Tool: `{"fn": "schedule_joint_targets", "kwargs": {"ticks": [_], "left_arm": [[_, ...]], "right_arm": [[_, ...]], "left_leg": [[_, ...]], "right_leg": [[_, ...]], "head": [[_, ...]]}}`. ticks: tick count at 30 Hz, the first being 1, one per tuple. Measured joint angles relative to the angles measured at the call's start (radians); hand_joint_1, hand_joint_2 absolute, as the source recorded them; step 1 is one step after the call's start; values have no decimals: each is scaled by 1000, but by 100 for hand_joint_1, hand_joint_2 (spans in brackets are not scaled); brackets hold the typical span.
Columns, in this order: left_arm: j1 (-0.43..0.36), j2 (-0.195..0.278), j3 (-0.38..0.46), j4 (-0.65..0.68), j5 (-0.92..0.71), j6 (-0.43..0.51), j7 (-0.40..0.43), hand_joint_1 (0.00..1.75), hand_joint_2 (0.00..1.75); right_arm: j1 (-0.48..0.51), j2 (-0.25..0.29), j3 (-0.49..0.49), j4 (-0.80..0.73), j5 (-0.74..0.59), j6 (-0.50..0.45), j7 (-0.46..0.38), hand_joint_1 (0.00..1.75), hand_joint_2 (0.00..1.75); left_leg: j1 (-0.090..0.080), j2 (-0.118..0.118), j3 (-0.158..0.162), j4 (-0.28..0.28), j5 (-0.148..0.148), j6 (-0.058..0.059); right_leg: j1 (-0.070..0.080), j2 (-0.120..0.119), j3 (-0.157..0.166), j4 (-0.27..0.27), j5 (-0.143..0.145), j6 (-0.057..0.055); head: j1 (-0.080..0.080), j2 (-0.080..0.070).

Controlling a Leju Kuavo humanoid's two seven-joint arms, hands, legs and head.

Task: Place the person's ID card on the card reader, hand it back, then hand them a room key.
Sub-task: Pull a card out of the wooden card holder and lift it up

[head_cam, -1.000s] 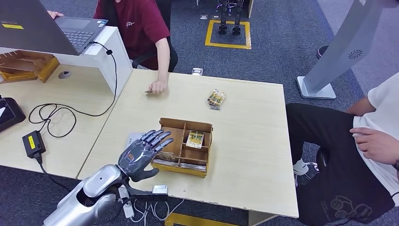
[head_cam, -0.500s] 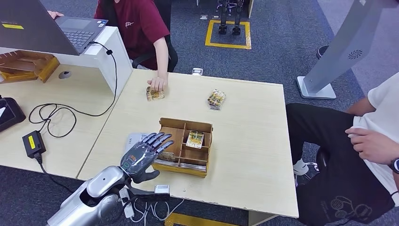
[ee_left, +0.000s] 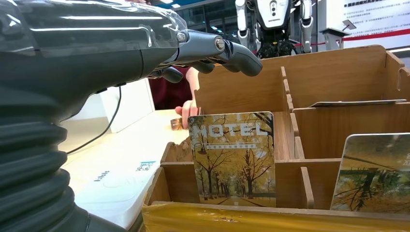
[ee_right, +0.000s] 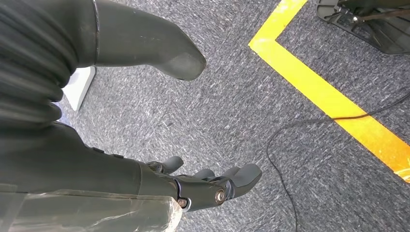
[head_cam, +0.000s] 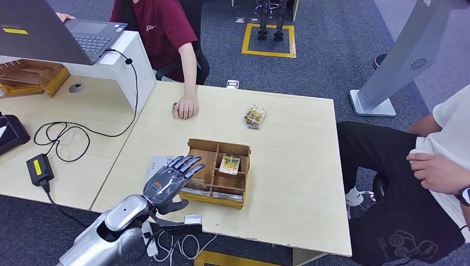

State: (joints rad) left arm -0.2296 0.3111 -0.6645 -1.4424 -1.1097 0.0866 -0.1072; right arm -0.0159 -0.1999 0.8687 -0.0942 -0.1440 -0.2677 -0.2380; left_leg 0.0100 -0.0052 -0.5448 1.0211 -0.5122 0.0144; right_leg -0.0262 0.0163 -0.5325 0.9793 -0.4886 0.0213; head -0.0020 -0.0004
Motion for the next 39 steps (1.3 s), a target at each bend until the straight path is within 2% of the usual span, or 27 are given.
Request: {"fn": "schedule_joint_targets", "kwargs": {"ticks": [2,4,6,30,35,39], "left_arm": [[0,-1,0,3,0,0,0,80,175],[0,-1,0,6,1,-2,0,168,175],[0,-1,2,9,6,-5,0,175,175],[-3,-2,13,14,44,4,-10,175,175],[-10,-6,63,-62,57,63,10,175,175],[-61,-1,138,-139,67,72,48,175,175]], "right_arm": [[0,0,1,0,-2,0,0,0,175],[0,0,3,0,-4,1,0,0,175],[0,0,8,0,-5,2,0,0,175],[-1,0,25,0,-22,4,11,0,175],[-1,0,33,3,-40,2,12,0,175],[-1,0,44,4,-50,-1,15,0,175]], "left_leg": [[0,0,0,0,0,0],[0,0,0,0,0,0],[0,0,0,0,0,0],[0,0,0,0,0,0],[0,0,0,0,0,0],[0,0,0,0,0,0]], "right_leg": [[0,0,0,0,0,0],[0,0,0,0,0,0],[0,0,0,0,0,0],[0,0,0,0,0,0],[0,0,0,0,0,0],[0,0,0,0,1,0]], "head": [[0,0],[0,0],[0,0],[0,0],[0,0],[0,0]]}}
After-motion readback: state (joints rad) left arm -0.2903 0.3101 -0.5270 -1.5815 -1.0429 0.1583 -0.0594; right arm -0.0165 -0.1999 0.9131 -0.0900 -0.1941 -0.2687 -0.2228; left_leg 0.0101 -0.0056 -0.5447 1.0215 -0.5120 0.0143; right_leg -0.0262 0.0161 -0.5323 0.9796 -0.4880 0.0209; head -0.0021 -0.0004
